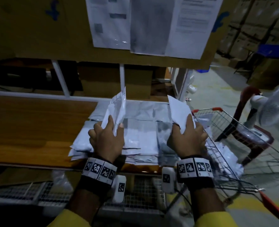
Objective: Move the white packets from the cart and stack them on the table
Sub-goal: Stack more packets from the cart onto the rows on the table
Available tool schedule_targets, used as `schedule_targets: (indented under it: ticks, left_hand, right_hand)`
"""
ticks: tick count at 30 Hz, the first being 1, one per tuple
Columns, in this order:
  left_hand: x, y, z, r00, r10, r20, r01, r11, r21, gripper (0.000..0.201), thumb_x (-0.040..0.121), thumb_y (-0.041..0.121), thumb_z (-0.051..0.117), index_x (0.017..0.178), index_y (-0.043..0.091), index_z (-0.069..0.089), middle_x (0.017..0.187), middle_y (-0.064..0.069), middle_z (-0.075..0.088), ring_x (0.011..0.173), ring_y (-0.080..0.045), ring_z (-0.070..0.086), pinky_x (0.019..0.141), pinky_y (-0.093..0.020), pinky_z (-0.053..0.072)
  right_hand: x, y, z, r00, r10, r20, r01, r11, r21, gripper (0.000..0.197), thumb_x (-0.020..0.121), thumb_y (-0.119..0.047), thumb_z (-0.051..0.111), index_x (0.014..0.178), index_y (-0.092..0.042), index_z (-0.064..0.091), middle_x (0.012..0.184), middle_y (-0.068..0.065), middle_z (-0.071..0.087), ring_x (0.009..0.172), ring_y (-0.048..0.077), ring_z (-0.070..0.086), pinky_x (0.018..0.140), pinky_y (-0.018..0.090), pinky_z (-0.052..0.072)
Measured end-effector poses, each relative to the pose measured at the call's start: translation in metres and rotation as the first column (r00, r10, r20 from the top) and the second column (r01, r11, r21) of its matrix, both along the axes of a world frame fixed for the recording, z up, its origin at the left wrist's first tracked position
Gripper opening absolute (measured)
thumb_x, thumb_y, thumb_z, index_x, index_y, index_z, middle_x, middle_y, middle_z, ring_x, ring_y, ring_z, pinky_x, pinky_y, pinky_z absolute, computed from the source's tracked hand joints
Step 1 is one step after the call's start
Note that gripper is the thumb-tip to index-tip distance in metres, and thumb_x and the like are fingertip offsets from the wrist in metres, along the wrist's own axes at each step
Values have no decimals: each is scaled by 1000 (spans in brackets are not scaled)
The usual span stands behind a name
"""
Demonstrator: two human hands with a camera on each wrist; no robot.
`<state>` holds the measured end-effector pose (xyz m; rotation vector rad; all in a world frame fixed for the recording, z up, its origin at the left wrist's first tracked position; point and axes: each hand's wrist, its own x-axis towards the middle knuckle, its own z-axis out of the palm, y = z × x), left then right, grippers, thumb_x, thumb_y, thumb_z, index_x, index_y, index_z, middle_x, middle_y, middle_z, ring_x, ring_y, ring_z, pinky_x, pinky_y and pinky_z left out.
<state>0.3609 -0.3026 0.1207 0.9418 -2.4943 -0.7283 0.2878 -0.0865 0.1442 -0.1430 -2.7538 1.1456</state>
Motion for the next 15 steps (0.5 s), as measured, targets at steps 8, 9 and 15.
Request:
schedule_targets:
  ticks: [8,9,15]
  left_hand:
    - [-4,-133,12,999,32,-5,-32,998,52,58,100,56,42,152,32,35,144,-16,35,124,-39,30,108,-46,28]
    - [-10,-144,14,1000,31,-5,-30,998,52,57,100,56,41,152,32,35,145,-16,34,125,-38,30,108,-47,28]
    - [-66,-189,10,1000,7,29,-10,997,78,62,100,59,37,155,29,31,149,-16,30,128,-38,28,111,-47,25]
  right_hand:
    - [-4,-120,7,1000,-27,-12,26,998,-51,71,94,-55,47,157,-31,25,158,14,21,139,37,18,116,48,14]
    - [-7,-131,8,999,-31,-14,31,999,-35,70,95,-54,47,157,-30,25,158,14,22,138,37,20,116,48,14]
    - [-43,-191,9,1000,-11,26,8,997,81,70,96,-53,46,157,-29,22,159,15,23,137,39,23,115,49,17]
